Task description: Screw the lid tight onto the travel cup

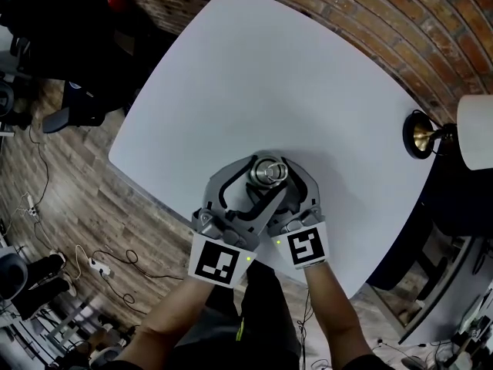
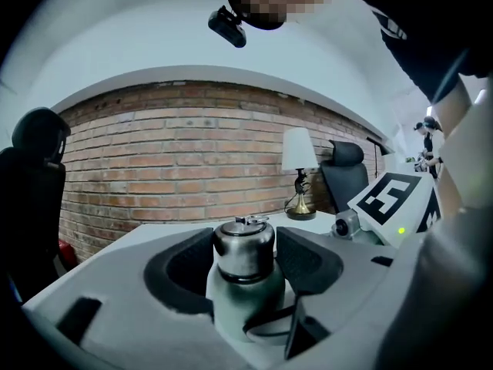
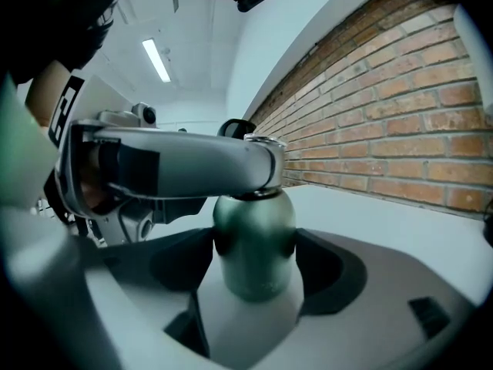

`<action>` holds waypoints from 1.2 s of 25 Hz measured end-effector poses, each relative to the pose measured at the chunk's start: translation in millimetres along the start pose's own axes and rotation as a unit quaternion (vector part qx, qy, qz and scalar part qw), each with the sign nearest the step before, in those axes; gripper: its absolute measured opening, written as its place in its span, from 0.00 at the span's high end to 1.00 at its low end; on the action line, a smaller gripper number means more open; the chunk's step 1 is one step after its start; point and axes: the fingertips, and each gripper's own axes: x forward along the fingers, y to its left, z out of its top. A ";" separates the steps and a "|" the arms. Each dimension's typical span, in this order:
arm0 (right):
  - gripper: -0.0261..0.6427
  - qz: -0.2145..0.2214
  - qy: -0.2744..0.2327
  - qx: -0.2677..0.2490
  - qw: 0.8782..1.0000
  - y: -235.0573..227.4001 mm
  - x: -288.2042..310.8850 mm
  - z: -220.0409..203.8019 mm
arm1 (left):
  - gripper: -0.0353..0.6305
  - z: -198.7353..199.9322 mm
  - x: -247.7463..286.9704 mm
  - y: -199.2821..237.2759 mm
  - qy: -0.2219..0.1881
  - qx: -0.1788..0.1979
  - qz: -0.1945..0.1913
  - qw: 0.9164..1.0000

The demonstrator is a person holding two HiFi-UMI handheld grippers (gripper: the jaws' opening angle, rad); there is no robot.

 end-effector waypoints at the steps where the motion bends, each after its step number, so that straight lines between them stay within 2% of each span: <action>1: 0.50 0.000 -0.001 0.002 1.000 0.0 -0.2 0.1 | 0.57 0.6 0.6 0.2 -0.001 0.004 0.001 1.000; 3: 0.50 0.002 -0.003 0.004 1.000 0.1 -0.1 0.5 | 0.58 2.1 1.0 0.2 -0.009 0.013 -0.011 1.000; 5: 0.50 0.004 -0.004 0.005 1.000 0.3 0.3 0.4 | 0.59 2.8 0.7 -0.5 -0.019 0.015 -0.039 0.999; 8: 0.50 0.005 -0.003 0.006 1.000 0.2 -0.4 0.2 | 0.59 3.3 0.1 -4.1 -0.029 0.026 -0.095 0.995; 10: 0.50 0.006 -0.003 0.006 1.000 0.6 -0.6 0.2 | 0.59 4.3 -0.5 -6.7 -0.034 0.041 -0.141 0.989; 13: 0.50 0.008 -0.004 0.007 1.000 0.7 -0.1 -0.3 | 0.59 3.7 -2.0 -10.3 -0.043 0.055 -0.221 0.973; 17: 0.50 0.007 -0.004 0.008 1.000 1.1 0.3 -0.5 | 0.59 2.5 -4.7 -13.9 -0.054 0.062 -0.316 0.945; 20: 0.50 0.008 -0.003 0.008 1.000 0.4 0.5 -0.3 | 0.59 3.4 -4.4 -15.1 -0.051 0.059 -0.365 0.928; 24: 0.50 0.009 -0.004 0.006 1.000 0.7 0.4 0.2 | 0.58 3.0 -5.9 -15.8 -0.051 0.045 -0.405 0.912; 26: 0.50 0.008 -0.005 0.008 1.000 0.7 0.2 0.2 | 0.58 3.1 -5.4 -15.1 -0.049 0.034 -0.412 0.909; 27: 0.50 0.007 -0.004 0.010 1.000 0.6 0.2 0.2 | 0.58 2.6 -4.5 -13.9 -0.045 0.026 -0.409 0.911; 30: 0.50 0.007 -0.002 0.011 1.000 0.2 0.7 0.5 | 0.52 0.4 -2.3 -9.4 -0.033 0.002 -0.374 0.927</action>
